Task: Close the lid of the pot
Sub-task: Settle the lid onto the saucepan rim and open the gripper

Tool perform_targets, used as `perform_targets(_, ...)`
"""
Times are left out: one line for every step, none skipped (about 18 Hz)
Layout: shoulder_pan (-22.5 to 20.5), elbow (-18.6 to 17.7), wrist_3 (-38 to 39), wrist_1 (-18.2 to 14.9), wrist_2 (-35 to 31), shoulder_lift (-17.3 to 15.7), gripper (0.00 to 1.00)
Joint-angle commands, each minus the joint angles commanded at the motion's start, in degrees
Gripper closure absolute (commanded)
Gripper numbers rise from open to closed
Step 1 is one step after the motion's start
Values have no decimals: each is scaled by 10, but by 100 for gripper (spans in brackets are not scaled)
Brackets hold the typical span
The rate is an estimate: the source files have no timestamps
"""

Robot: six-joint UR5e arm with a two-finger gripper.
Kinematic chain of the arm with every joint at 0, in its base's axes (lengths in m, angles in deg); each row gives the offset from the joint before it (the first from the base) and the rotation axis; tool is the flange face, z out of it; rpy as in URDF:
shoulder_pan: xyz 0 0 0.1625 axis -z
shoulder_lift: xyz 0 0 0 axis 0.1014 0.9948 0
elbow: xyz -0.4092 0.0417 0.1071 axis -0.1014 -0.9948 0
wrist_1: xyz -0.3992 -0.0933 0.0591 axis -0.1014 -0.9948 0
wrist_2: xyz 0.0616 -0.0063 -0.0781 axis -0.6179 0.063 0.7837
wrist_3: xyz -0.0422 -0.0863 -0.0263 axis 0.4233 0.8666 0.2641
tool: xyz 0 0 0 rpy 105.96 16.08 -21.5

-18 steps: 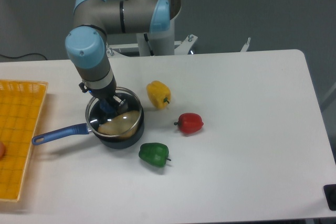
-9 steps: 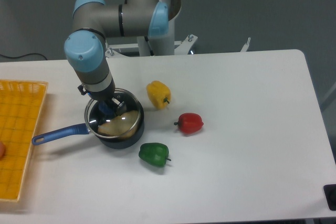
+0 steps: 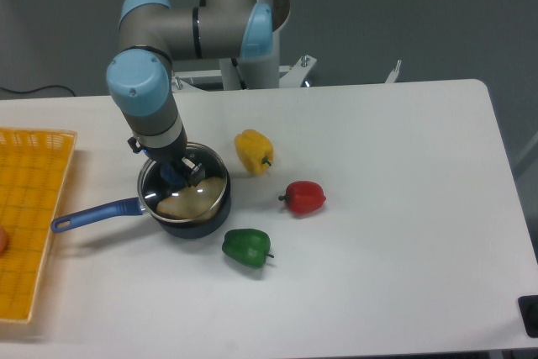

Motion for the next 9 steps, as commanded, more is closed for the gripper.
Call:
perform_targets(0, 0, 0, 1, 0, 0, 40)
perform_targets(0, 1, 0, 1, 0, 2, 40)
perform_targets(-1, 0, 0, 1, 0, 3, 40)
perform_targets(-1, 0, 0, 0, 0, 4, 40)
perform_targets(-1, 0, 0, 1, 0, 4, 40)
perform_targets(-1, 1, 0, 1, 0, 4, 40)
perform_targets(-2, 0, 0, 1, 0, 6, 40)
perform_targets(-1, 0, 0, 1, 0, 7, 40)
perform_targets(-1, 0, 0, 0, 1, 8, 40)
